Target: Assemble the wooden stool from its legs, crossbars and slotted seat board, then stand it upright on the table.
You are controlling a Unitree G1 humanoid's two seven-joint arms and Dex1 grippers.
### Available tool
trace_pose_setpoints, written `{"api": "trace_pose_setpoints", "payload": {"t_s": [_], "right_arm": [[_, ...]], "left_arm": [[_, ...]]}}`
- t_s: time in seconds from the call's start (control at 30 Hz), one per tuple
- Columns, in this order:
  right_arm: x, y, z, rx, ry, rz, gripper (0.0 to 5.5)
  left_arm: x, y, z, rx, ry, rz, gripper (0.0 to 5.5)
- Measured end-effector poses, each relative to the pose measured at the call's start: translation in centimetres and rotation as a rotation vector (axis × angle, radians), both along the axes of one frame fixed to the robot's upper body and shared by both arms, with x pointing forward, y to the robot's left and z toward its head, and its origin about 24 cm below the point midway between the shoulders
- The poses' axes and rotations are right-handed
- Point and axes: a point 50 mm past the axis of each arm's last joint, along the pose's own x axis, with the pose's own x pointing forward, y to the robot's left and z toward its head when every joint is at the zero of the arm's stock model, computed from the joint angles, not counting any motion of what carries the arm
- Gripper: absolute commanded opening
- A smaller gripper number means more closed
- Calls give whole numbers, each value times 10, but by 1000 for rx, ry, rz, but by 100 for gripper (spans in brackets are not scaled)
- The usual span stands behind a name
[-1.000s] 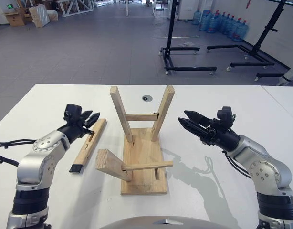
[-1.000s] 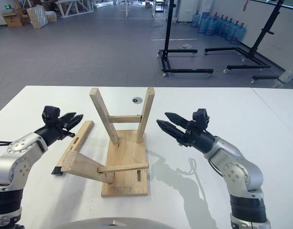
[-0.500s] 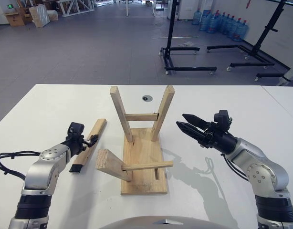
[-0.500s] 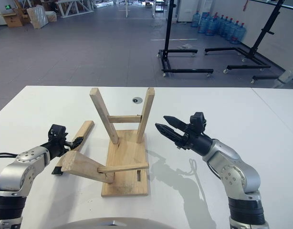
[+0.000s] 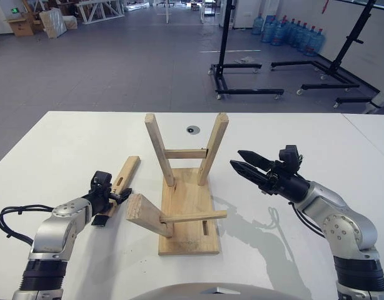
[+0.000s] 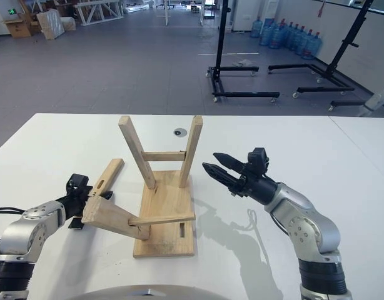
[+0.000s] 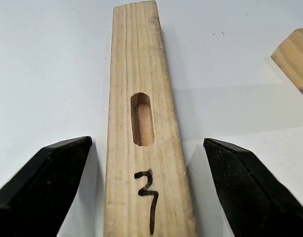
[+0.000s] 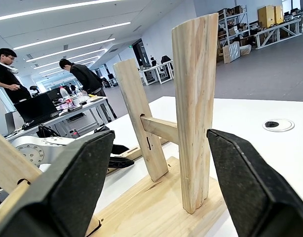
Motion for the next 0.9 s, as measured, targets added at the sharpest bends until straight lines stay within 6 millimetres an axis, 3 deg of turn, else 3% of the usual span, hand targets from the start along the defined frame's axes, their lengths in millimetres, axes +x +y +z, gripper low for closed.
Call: {"api": "trace_pose_setpoints", "payload": {"t_s": [0.27,0.6,0.67,0.77,0.83,0.9], "right_arm": [[0,1,-1,-1,2,4,343],[1,2,0,-3,-1,6,343],[2,2,2,-2,-11,8,343],[5,2,6,2,-36,6,343],[10,3,14,11,-71,10,343],[11,3,16,30,-82,10,343]], "left_arm": [[2,3,-3,25,-22,-26,242],[7,7,2,-50,-114,20,206],[10,20,6,-92,-131,117,206],[24,31,32,-142,-238,173,206],[42,22,79,-214,-431,108,206],[47,8,115,-288,-576,7,206]]}}
